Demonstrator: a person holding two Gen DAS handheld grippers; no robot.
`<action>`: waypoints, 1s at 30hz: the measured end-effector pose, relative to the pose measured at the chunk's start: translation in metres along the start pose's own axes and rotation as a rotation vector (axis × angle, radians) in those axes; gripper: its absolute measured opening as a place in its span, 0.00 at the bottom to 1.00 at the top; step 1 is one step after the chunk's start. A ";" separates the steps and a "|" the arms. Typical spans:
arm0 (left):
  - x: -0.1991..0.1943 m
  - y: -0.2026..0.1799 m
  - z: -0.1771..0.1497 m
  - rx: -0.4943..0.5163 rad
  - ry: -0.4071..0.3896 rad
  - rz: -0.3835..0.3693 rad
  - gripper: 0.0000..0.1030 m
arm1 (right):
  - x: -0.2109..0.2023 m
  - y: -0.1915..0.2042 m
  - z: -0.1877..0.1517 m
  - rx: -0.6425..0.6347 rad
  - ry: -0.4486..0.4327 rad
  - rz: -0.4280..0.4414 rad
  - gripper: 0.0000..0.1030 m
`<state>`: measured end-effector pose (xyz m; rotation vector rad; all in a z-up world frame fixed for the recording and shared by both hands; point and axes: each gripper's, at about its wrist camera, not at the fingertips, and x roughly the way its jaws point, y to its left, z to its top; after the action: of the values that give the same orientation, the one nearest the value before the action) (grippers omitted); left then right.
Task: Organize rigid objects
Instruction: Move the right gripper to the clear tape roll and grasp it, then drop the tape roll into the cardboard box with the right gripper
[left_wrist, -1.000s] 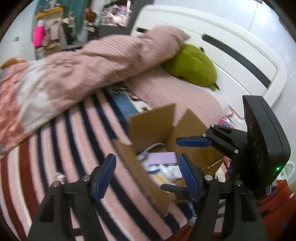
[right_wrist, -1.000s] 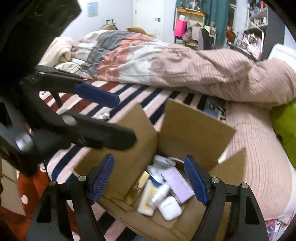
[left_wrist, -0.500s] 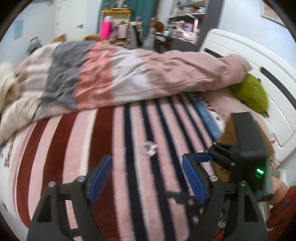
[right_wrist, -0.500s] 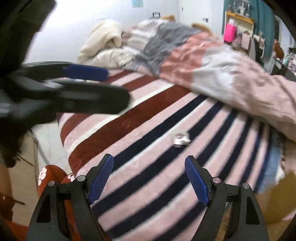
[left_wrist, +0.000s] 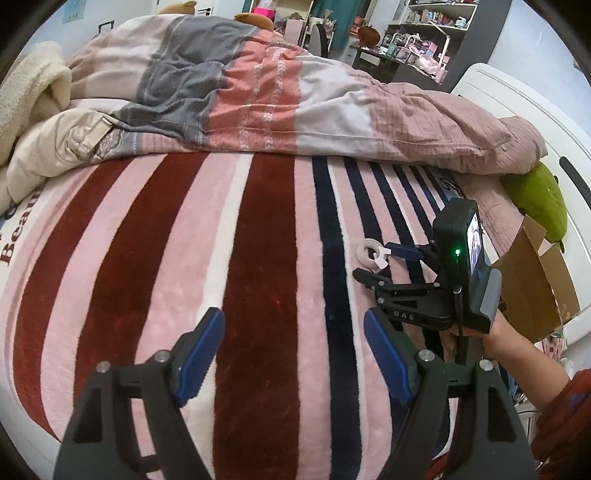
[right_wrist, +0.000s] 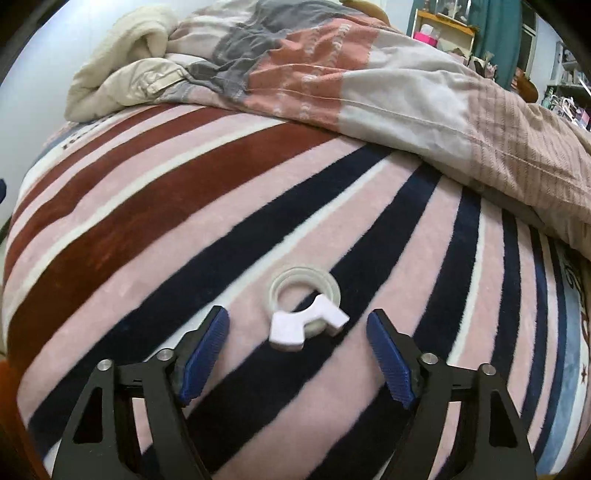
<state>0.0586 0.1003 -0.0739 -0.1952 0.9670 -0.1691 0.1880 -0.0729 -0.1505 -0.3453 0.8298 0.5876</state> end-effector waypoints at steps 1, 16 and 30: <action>0.002 -0.001 0.000 0.003 0.005 0.002 0.73 | 0.002 -0.001 0.001 0.004 0.001 0.008 0.61; -0.010 -0.049 0.014 0.051 -0.004 -0.101 0.73 | -0.068 0.024 -0.002 -0.052 -0.098 0.120 0.34; -0.040 -0.154 0.030 0.207 -0.022 -0.264 0.45 | -0.203 0.033 -0.022 -0.150 -0.312 0.200 0.34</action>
<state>0.0531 -0.0374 0.0115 -0.1329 0.8932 -0.5059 0.0471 -0.1294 -0.0102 -0.2990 0.5239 0.8693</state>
